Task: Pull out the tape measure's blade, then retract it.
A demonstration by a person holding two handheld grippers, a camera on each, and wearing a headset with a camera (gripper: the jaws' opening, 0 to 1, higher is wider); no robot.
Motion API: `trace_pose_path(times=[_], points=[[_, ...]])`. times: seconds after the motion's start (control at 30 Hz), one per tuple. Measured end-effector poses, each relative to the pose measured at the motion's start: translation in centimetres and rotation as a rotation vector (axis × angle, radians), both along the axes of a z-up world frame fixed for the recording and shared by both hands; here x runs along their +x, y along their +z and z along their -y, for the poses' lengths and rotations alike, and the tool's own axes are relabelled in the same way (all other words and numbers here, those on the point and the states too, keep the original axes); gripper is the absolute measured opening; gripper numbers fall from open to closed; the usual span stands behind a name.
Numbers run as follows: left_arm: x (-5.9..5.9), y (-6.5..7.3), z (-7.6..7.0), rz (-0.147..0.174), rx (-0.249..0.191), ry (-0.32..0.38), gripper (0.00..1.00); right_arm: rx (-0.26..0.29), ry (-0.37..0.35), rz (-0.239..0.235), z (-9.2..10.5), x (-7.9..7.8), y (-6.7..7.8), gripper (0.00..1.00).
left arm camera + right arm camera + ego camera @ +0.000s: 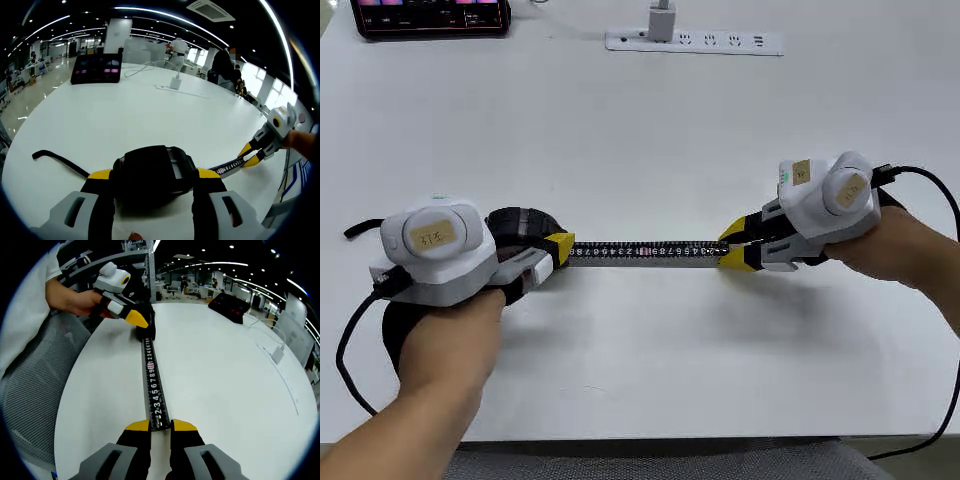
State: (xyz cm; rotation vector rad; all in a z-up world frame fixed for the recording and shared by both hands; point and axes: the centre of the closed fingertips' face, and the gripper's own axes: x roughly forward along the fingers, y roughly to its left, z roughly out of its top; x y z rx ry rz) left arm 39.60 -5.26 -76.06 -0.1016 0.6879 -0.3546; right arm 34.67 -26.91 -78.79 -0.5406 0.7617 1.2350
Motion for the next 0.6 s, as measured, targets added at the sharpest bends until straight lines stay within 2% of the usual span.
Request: trace_pose_path(times=[0.6], points=[[-0.1, 0.1, 0.0, -0.002, -0.011, 0.001, 0.58, 0.041, 0.004, -0.008, -2.4, 0.4, 0.1, 0.10]])
